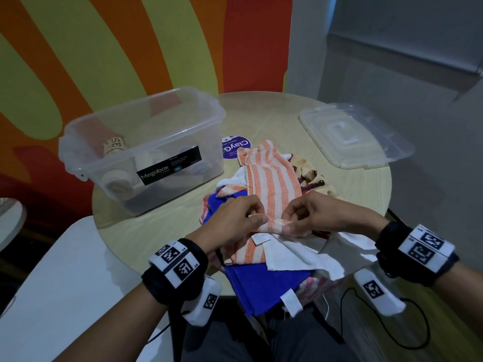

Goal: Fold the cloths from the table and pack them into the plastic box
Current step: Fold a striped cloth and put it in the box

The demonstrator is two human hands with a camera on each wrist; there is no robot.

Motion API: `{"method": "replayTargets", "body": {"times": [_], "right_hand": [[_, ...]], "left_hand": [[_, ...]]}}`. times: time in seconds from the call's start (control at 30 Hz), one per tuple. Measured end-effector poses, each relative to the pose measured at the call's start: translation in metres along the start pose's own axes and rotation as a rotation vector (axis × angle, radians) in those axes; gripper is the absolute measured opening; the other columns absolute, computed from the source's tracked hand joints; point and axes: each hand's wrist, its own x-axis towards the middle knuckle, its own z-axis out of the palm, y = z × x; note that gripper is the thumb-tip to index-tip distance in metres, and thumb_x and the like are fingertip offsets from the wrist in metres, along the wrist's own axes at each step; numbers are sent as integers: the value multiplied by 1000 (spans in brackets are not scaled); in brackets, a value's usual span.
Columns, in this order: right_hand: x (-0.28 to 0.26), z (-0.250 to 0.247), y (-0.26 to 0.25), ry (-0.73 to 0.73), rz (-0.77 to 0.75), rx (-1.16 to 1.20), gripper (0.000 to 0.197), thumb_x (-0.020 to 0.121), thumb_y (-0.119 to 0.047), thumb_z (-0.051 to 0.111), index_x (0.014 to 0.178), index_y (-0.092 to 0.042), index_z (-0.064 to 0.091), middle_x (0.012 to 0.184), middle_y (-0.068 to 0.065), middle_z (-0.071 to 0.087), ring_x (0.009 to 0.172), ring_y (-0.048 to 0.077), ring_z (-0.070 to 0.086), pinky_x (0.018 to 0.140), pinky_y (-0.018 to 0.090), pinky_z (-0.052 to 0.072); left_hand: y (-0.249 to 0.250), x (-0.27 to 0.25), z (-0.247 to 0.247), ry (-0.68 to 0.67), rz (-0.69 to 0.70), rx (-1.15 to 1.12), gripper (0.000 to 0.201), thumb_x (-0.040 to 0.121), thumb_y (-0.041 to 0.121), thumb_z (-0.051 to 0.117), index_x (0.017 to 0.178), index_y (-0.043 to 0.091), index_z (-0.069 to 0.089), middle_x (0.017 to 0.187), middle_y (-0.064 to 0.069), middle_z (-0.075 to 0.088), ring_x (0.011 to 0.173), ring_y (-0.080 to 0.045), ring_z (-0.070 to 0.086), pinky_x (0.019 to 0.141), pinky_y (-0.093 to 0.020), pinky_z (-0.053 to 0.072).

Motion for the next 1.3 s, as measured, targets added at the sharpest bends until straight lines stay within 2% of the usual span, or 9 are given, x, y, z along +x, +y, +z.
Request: {"method": "replayTargets", "body": {"times": [0.17,0.43,0.53,0.67,0.77,0.93,1.0,1.17,1.3], "right_hand": [[7,-2,14,51,-16,46,9,93,-12,72,100,-7,72,95,25,72,78,23,63,76,36,51],[12,-5,16,153,-35,51,20,86,-14,80,88,-3,64,74,-1,65,67,9,59,62,22,48],[17,-4,15,214,11,-92,31,80,-23,87,79,-7,61,64,-8,62,59,7,56,59,22,45],[18,-1,11,328,33,-358,39,76,-38,88,79,-11,61,76,3,67,70,23,61,61,39,47],[6,3,0,385,-126,-550,27,81,-30,84,79,-18,60,79,-4,61,72,16,56,59,30,40],[-8,14,-8,277,-254,-608,27,87,-46,74,94,-21,65,92,-10,59,83,9,53,68,26,45],[-5,14,-4,307,-289,-664,17,91,-32,73,92,-17,65,91,-7,61,82,13,55,68,27,45],[-17,-4,-5,385,-409,-601,6,91,-13,71,92,-19,73,90,-14,61,80,5,51,68,18,36],[-36,1,-6,63,-246,-553,6,98,-30,66,96,-35,66,96,-20,60,89,0,55,72,15,42]], "left_hand": [[3,0,0,-22,-15,-12,9,100,36,62,103,28,59,96,9,66,88,-9,62,79,-39,54],[14,5,0,-85,53,266,15,105,21,51,115,25,60,115,1,48,101,-20,53,85,-36,49],[19,7,3,-52,160,484,19,104,29,52,119,24,64,121,1,50,111,-19,45,92,-42,46],[16,10,2,-121,215,550,36,94,48,63,120,23,61,119,4,55,110,-16,44,91,-39,40],[13,12,4,-124,208,530,29,100,38,56,121,21,64,119,2,59,110,-16,47,91,-38,40],[8,16,-4,-98,154,309,29,103,33,50,96,13,70,96,-3,67,89,-18,58,81,-48,51],[14,16,-8,-55,170,232,27,105,29,50,102,11,70,99,-4,70,89,-17,61,83,-45,51],[33,-7,-21,-11,228,219,27,108,26,48,126,16,65,120,2,67,107,-8,56,80,-5,36],[32,-31,-12,-248,177,206,26,107,29,49,114,13,69,111,1,66,96,-11,60,77,-21,49]]}}
